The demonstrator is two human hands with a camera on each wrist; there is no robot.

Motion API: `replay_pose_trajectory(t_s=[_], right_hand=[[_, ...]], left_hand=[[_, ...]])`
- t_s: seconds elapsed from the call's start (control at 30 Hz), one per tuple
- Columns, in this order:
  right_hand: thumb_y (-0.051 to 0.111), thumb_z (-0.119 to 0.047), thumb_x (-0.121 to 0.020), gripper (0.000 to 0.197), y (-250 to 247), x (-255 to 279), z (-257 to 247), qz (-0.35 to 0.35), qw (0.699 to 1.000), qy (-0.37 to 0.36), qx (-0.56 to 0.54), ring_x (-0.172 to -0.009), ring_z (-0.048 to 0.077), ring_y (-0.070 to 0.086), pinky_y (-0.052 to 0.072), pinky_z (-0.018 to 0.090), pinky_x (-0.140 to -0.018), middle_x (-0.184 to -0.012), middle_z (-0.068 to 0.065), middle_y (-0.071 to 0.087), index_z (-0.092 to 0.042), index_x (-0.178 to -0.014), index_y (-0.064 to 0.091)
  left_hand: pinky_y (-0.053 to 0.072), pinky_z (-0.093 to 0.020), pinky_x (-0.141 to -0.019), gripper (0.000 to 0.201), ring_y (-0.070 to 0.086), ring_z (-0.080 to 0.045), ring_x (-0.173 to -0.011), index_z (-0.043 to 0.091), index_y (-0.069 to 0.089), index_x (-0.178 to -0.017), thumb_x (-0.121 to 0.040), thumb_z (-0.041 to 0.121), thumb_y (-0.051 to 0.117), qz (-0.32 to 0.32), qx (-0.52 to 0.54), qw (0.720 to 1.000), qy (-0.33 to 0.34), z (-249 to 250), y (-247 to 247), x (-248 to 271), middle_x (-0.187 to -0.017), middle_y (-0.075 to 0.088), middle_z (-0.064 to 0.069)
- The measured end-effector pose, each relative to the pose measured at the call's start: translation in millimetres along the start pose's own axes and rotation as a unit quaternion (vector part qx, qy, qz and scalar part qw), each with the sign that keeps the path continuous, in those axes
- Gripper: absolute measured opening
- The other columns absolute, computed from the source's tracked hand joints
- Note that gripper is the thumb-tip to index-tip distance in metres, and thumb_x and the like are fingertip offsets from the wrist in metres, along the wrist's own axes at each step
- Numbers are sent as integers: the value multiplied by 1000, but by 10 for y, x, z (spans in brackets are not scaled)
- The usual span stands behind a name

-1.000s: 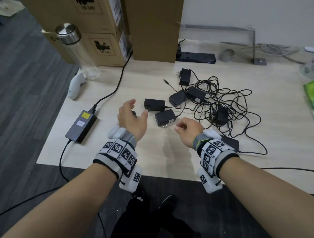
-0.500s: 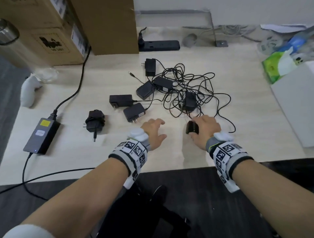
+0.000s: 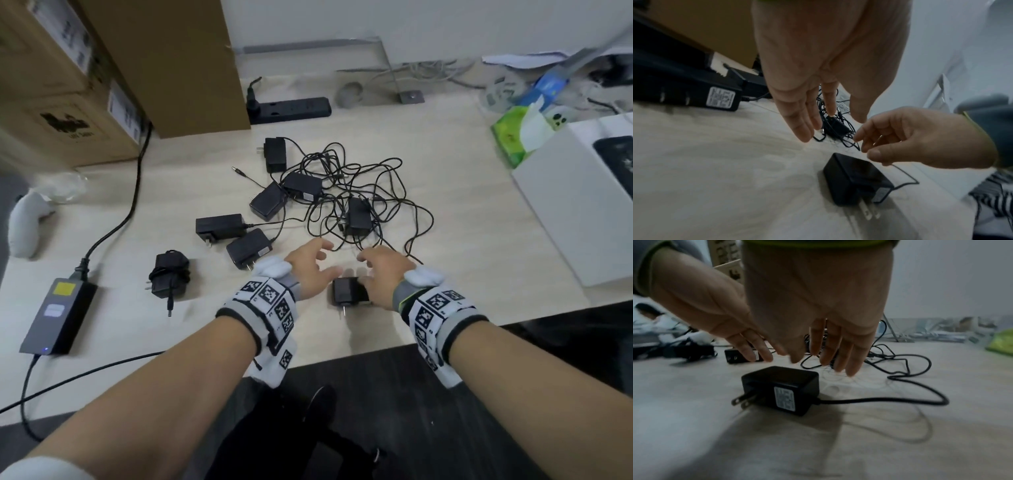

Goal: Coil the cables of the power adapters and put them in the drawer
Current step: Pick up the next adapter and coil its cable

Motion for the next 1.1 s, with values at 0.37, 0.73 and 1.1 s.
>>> replay_pose_trajectory(t_s=[0.37, 0.73, 1.1], right_hand=[[61, -40, -81, 45, 268, 100, -174, -57, 995, -66, 57, -89, 29, 60, 51, 38, -77, -115, 3, 46, -25, -120, 46], [64, -24, -82, 58, -1176, 69, -659, 173, 965, -177, -81, -101, 23, 59, 48, 32, -84, -129, -4, 49, -34, -135, 41], [51, -29, -93, 24, -2504, -165, -468, 302, 873, -61, -379, -56, 16, 49, 53, 44, -69, -56, -6, 53, -11, -86, 66]], left_hand=[[45, -31, -96, 55, 58, -16, -110, 31, 46, -135, -86, 34, 69, -110, -57, 992, -16, -46, 265, 71, -126, 57, 6], [60, -28, -67, 18, 64, -21, -75, 6, 57, -107, -90, 2, 62, -64, 235, 968, 56, 737, -812, 5, -93, 60, -16], [57, -24, -65, 23, 64, -24, -83, -2, 53, -111, -100, 17, 48, 54, 645, 759, 78, 1380, -2059, 11, -98, 60, -15]])
Point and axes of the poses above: each hand's wrist, its own x-axis away from the middle knuckle, its own y-axis out of the palm, z = x × y, the point moved 8 cm from there along -x, towards the middle knuckle
